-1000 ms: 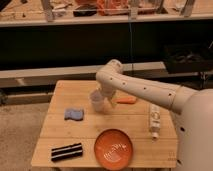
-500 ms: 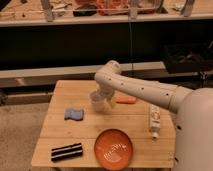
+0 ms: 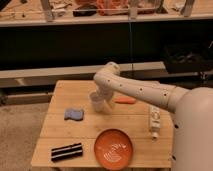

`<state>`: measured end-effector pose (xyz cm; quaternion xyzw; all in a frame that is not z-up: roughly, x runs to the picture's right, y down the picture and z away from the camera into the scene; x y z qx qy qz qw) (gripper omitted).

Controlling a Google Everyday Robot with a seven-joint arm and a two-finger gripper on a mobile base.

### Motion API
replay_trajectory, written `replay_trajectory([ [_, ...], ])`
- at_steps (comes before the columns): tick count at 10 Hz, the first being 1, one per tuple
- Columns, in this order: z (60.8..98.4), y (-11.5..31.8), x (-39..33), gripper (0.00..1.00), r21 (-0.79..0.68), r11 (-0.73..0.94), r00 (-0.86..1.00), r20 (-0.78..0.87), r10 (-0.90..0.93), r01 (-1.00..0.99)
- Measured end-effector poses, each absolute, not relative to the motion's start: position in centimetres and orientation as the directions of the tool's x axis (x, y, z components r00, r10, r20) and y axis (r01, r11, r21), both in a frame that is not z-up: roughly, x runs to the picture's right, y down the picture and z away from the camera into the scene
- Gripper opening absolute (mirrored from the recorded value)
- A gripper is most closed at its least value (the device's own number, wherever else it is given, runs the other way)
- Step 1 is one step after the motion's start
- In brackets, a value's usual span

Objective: Pick up the ceramic cup

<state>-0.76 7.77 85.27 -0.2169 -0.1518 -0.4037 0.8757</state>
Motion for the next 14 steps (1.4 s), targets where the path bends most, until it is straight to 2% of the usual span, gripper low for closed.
replay_trajectory([
  [4, 85.7, 8.1, -1.0, 0.8, -0.257, 0.576, 0.624, 0.442, -0.644, 0.776],
  [6, 85.9, 8.2, -1.5, 0.76, -0.255, 0.572, 0.62, 0.444, -0.647, 0.78],
  [9, 86.4, 8.5, -1.6, 0.79, -0.257, 0.57, 0.619, 0.443, -0.649, 0.781],
  [11, 86.6, 8.6, -2.0, 0.66, -0.257, 0.567, 0.617, 0.442, -0.651, 0.782],
  [14, 86.8, 8.8, -2.2, 0.34, -0.26, 0.564, 0.616, 0.442, -0.652, 0.784],
])
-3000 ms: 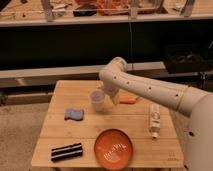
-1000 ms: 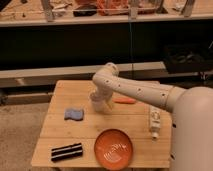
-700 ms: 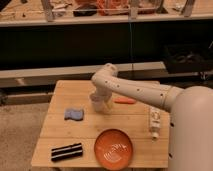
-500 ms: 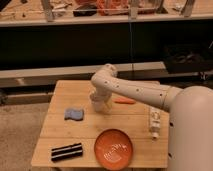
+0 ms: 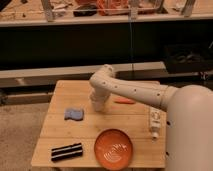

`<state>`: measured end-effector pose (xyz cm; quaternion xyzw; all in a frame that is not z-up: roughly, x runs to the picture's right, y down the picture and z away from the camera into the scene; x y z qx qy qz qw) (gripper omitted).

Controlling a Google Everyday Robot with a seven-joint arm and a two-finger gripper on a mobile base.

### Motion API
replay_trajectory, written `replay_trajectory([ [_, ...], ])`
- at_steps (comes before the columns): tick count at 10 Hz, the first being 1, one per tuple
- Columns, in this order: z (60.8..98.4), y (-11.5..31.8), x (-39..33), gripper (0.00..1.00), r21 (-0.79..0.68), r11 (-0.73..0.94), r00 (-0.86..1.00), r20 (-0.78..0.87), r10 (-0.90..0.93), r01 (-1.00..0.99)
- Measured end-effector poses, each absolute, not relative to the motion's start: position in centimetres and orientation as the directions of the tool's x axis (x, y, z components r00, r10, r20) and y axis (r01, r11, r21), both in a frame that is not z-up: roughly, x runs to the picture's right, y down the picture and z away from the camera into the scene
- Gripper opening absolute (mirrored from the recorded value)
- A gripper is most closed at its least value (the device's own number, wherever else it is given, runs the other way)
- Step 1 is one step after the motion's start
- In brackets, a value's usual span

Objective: Pick up the ceramic cup

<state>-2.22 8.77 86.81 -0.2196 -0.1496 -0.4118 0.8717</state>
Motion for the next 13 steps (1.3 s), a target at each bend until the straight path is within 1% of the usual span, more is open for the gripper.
replay_trajectory([
  [3, 86.9, 8.9, -2.6, 0.06, -0.256, 0.56, 0.61, 0.442, -0.657, 0.788],
  [4, 86.2, 8.3, -2.6, 0.01, -0.254, 0.558, 0.608, 0.443, -0.659, 0.79],
  [6, 84.5, 6.9, -2.3, 0.0, -0.253, 0.554, 0.604, 0.444, -0.662, 0.793],
  [10, 83.2, 5.8, -2.5, 0.0, -0.243, 0.539, 0.586, 0.452, -0.673, 0.806],
  [12, 81.3, 4.5, -2.0, 0.0, -0.241, 0.527, 0.575, 0.455, -0.68, 0.815],
  [13, 81.1, 4.4, -1.9, 0.0, -0.241, 0.525, 0.573, 0.457, -0.681, 0.816],
])
